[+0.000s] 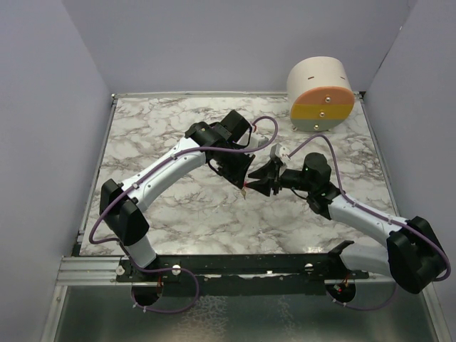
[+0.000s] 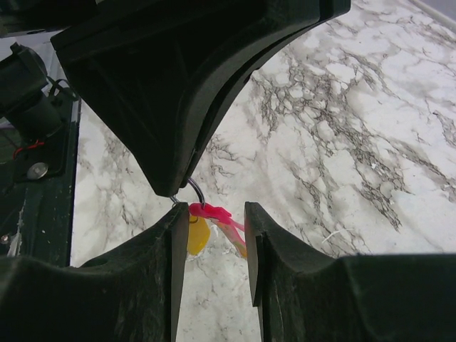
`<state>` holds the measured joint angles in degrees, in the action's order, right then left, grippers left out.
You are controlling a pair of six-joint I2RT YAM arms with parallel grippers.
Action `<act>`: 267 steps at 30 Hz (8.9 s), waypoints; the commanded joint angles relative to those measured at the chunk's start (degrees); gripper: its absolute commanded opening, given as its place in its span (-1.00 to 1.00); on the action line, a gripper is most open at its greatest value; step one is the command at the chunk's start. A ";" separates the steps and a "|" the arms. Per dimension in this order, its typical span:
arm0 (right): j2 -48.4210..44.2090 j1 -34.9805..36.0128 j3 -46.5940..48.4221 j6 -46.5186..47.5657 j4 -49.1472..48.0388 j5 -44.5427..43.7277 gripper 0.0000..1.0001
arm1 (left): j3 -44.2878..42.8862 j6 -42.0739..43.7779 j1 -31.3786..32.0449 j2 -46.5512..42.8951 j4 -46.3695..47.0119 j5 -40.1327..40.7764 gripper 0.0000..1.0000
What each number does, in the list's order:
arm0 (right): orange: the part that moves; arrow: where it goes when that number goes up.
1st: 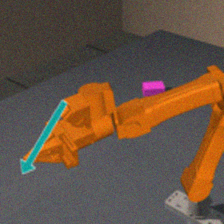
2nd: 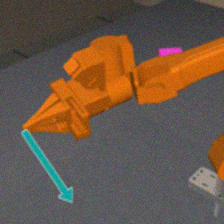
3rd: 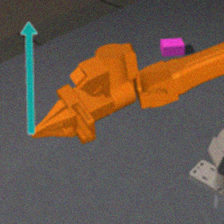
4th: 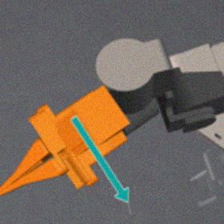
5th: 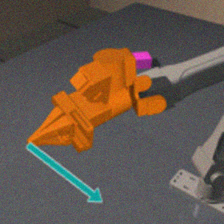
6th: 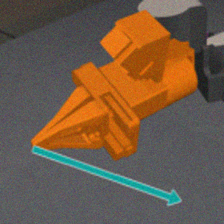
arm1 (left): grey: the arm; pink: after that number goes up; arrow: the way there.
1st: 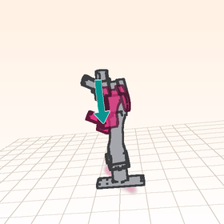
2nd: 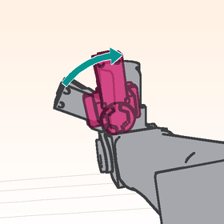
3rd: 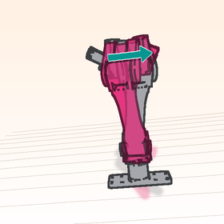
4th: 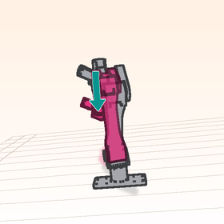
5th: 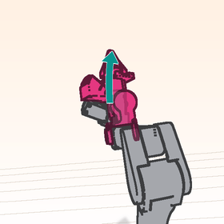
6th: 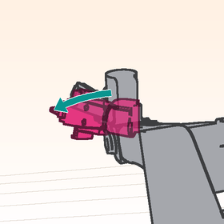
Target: Put the keys on the keyring
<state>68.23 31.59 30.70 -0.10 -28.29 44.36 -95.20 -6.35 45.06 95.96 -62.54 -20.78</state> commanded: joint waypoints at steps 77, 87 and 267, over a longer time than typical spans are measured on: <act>-11.53 2.06 -2.22 -7.53 -6.68 -9.75 -0.98 | 61.30 -0.91 2.76 -42.88 93.27 10.93 -0.19; -11.74 2.07 -2.35 -8.23 -7.21 -8.86 -0.99 | 63.86 -2.37 2.80 -40.86 98.70 7.48 -0.19; -5.71 2.07 -5.32 -2.29 -11.72 -14.54 -0.50 | 5.32 -4.61 -0.94 -7.43 24.22 6.48 -1.00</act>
<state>60.93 33.80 23.83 -3.05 -37.32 25.67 -88.62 -11.38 43.94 89.08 -38.24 -12.60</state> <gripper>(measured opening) 0.251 0.015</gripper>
